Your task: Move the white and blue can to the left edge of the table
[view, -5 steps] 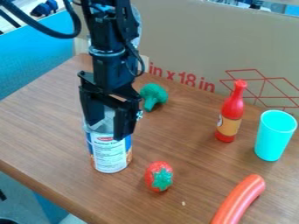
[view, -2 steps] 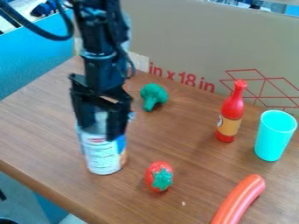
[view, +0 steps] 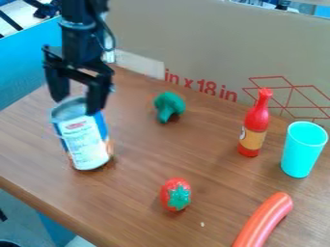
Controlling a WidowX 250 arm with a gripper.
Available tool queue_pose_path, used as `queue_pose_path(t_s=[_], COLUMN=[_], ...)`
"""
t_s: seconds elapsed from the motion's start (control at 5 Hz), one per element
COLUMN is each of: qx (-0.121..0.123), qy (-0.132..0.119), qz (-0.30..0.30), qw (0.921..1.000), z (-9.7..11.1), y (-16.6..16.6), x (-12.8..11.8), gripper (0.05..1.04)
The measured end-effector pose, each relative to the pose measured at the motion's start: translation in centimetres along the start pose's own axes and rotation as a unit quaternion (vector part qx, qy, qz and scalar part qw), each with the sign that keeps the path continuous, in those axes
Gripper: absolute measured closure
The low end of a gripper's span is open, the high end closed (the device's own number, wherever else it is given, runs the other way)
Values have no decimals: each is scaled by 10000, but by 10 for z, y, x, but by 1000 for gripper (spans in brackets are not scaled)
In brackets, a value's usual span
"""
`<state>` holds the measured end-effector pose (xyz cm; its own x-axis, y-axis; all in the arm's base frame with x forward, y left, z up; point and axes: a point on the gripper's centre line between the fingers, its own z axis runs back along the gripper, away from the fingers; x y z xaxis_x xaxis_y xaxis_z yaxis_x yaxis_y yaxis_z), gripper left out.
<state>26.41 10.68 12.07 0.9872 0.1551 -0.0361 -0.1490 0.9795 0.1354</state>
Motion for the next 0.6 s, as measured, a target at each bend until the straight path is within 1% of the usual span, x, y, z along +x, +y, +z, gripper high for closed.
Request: queue_pose_path(t_s=[0.2, 0.4, 0.6], qx=[141, 145, 116], qy=[54, 320, 389], qz=[258, 344, 429], qw=[9996, 9988, 9983], z=[-3, -16, -21], y=[31, 43, 50], x=[1, 0, -1], gripper=[82, 82, 82])
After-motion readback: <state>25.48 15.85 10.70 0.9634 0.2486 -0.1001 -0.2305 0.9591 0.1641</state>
